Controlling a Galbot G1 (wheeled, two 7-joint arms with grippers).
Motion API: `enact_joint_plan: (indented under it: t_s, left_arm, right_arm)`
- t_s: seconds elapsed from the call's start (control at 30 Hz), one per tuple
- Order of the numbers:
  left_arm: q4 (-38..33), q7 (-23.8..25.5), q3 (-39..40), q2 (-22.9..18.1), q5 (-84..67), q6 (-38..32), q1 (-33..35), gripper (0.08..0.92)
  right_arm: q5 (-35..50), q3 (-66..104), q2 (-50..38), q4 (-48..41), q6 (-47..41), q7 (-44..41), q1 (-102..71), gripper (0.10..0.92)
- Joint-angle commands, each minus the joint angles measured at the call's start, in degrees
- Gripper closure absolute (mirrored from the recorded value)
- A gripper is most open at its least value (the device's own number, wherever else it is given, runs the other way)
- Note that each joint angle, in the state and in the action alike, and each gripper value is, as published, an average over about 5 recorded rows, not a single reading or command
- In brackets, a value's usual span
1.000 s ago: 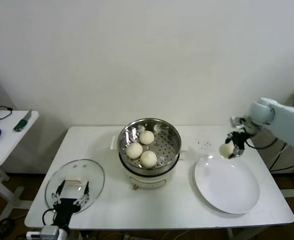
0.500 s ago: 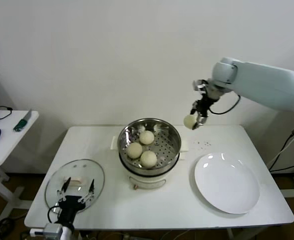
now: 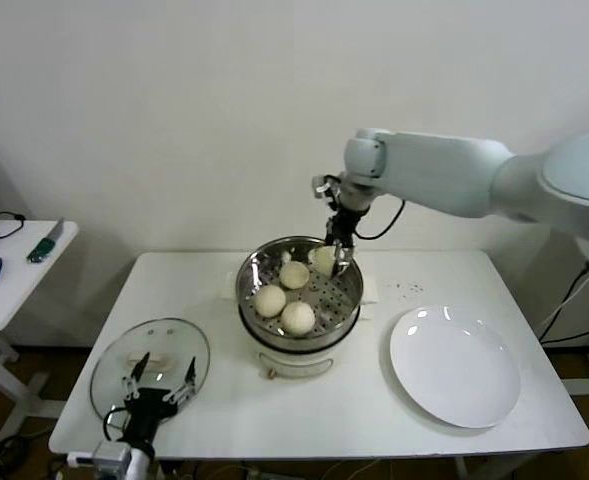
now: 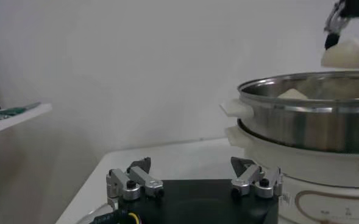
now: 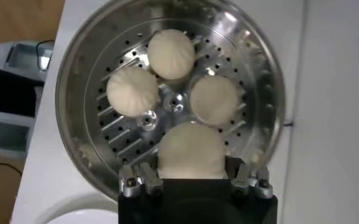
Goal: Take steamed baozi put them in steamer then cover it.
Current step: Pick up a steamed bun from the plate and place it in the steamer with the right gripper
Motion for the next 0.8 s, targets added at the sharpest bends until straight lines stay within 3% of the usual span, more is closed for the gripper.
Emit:
enact_joint_plan:
  t_s: [0.03,0.47,0.67,0.8]
  left_arm:
    - [0.29,0.01,-0.08,0.23,-0.38,0.1,-0.24,0.177]
    - [0.54,-0.06,0.84,-0.44,0.28,0.2,-0.69,0.177]
    - [0.19,-0.09,1.31,-0.72,0.86,0.27,-0.47,0.177]
    - [0.13,-0.12,1.18,-0.66,0.92,0.17,-0.14,0.177]
  right_arm:
    - [-1.67,-2.57,5.25,-1.87,-0.26,0.2,-5.04,0.321]
    - [-5.36,-1.52,5.56,-4.41,0.19,0.67,-7.67,0.305]
    - [-6.08,-1.15,4.46,-3.17,0.01,1.09,-6.97,0.219]
    - [-5.98,-0.24,2.92,-1.39,-0.26,1.31,-5.74,0.204]
